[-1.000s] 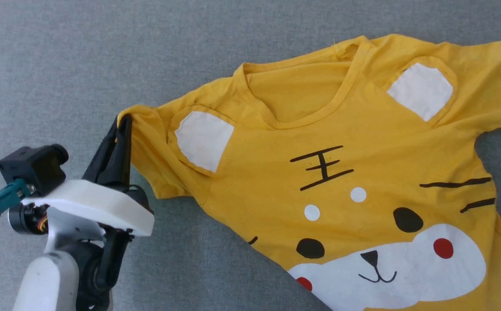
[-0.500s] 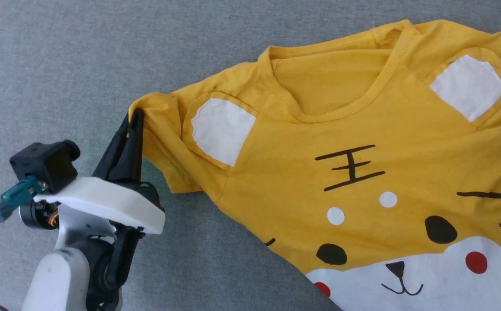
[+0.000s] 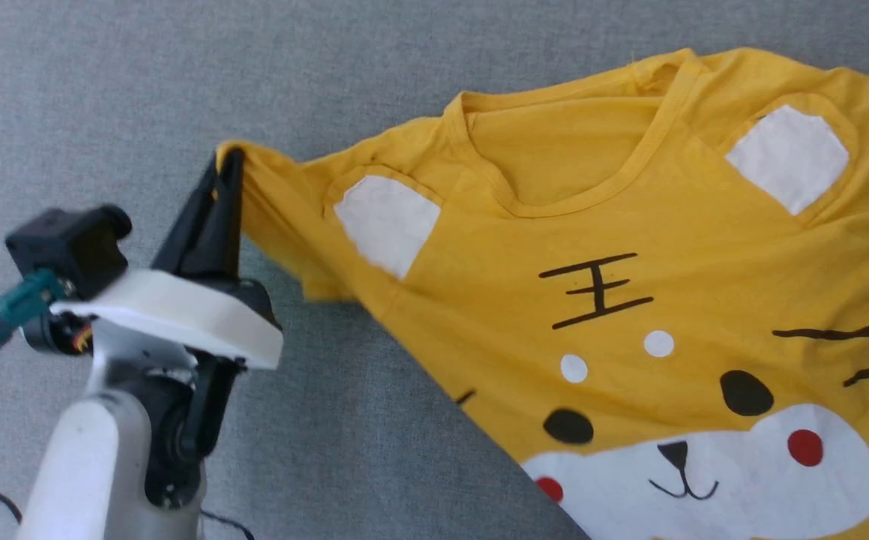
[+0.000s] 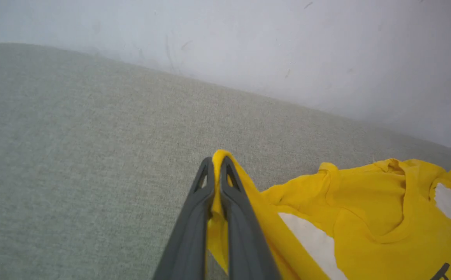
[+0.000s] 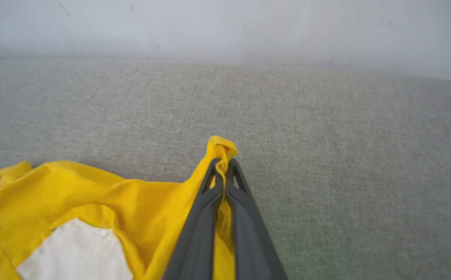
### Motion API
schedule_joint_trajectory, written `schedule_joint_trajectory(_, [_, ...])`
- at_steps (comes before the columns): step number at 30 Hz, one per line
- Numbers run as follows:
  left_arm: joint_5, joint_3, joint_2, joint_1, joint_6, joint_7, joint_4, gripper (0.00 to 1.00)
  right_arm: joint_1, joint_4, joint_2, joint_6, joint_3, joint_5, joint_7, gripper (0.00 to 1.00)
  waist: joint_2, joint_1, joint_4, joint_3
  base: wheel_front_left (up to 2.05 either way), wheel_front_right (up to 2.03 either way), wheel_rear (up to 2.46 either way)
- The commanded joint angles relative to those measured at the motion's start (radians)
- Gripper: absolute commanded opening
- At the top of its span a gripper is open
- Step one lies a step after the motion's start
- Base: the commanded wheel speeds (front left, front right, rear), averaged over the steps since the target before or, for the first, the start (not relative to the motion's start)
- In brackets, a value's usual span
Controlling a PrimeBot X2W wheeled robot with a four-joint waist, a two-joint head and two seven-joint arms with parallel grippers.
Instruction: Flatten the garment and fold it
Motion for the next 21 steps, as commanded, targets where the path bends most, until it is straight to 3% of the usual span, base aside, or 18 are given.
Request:
schedule_joint_trajectory(1, [0.022, 0.006, 0.013, -0.045, -0.009, -0.017, 0.0, 0.0, -0.015, -0.031, 0.014, -0.001, 0.013, 0.028, -0.021, 0.0, -0.0001, -0.0001, -0.021, -0.054, 0.0, 0.0, 0.0])
schedule_joint_trajectory(10, [0.081, -0.013, 0.121, -0.33, -0.096, 0.046, 0.068, 0.0, -0.15, -0.187, 0.025, -0.001, 0.077, 0.099, -0.086, 0.0, -0.0001, -0.0001, -0.063, -0.221, 0.0, 0.0, 0.0])
schedule_joint_trajectory(21, [0.172, -0.069, 0.205, -0.714, -0.181, 0.129, 0.273, 0.0, -0.411, -0.066, 0.046, -0.001, 0.156, 0.07, -0.116, 0.0, -0.0001, -0.0001, -0.102, -0.34, 0.0, 0.0, 0.0])
